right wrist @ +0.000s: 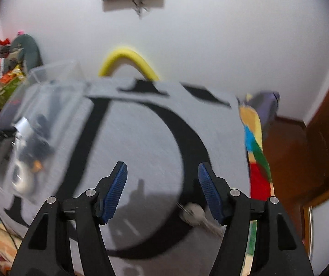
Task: Organize rigid objects
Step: 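Grasp the silver keys on the blanket with the right gripper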
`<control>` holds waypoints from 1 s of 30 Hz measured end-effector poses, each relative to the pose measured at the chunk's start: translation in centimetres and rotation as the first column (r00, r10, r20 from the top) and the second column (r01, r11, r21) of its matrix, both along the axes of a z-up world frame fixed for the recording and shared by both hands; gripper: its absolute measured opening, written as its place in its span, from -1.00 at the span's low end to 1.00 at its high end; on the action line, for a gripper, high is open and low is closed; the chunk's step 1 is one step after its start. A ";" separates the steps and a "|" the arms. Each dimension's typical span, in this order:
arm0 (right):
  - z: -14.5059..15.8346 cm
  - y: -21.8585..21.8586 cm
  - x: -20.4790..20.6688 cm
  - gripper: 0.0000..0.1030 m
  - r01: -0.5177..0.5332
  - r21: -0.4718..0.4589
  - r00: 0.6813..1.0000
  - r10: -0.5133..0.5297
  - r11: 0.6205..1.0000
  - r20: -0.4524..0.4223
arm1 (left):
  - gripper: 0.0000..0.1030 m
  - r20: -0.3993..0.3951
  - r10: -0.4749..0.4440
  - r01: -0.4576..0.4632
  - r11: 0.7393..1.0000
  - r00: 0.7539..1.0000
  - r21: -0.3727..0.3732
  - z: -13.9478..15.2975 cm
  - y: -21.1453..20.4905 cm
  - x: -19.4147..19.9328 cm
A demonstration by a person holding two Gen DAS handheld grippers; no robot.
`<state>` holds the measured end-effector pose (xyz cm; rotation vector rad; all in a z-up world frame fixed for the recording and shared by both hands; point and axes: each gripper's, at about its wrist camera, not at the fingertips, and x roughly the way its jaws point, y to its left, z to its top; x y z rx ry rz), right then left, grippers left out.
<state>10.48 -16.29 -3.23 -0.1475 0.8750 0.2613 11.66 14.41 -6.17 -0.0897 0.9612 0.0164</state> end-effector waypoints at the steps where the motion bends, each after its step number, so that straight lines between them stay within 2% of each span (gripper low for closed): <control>1: -0.8 -0.7 0.0 0.17 0.016 0.000 1.000 -0.016 1.000 -0.021 | -0.70 0.000 0.000 0.000 1.000 1.000 0.001 0.0 0.0 0.0; 6: -3.6 -3.3 -0.2 0.17 0.076 -0.006 0.993 -0.076 0.997 -0.095 | -0.70 -0.002 0.001 -0.001 1.000 1.000 0.006 0.0 0.3 -0.2; 10: -5.4 -4.3 -0.2 0.12 0.078 0.012 0.985 -0.076 0.997 -0.154 | -0.70 -0.003 0.003 -0.003 1.000 1.000 0.007 0.0 0.3 -0.2; 12: -5.7 -4.1 -0.5 0.03 0.065 0.002 0.989 -0.064 0.998 -0.137 | -0.70 -0.002 0.004 -0.004 1.000 1.000 0.004 -0.1 0.4 -0.2; 14: -5.7 -3.8 -0.5 -0.24 0.051 -0.003 0.991 -0.051 0.999 -0.126 | -0.70 -0.002 0.005 -0.005 1.000 1.000 0.004 -0.1 0.3 -0.2; 16: -5.7 -3.6 -0.4 -0.39 0.043 -0.002 0.992 -0.043 0.999 -0.122 | -0.70 -0.002 0.004 -0.004 1.000 1.000 0.004 0.0 0.3 -0.2; 23: -5.2 -2.8 -0.7 -0.41 0.028 -0.006 0.994 -0.029 1.000 -0.104 | -0.70 -0.002 0.003 -0.003 1.000 1.000 0.004 0.0 0.2 -0.2; 24: -4.9 -2.7 -0.7 -0.41 0.026 0.003 0.995 -0.026 1.000 -0.101 | -0.70 -0.002 0.002 -0.002 1.000 1.000 0.005 0.0 0.2 -0.2; 25: -4.5 -2.5 -0.7 -0.51 0.019 0.014 0.995 -0.017 1.000 -0.094 | -0.70 -0.002 0.002 -0.002 1.000 1.000 0.005 0.0 0.2 -0.2; 30: -2.3 -0.2 -0.9 -0.52 -0.038 0.038 0.999 0.039 0.999 -0.029 | -0.70 -0.002 0.002 -0.002 1.000 1.000 0.003 0.0 0.2 -0.2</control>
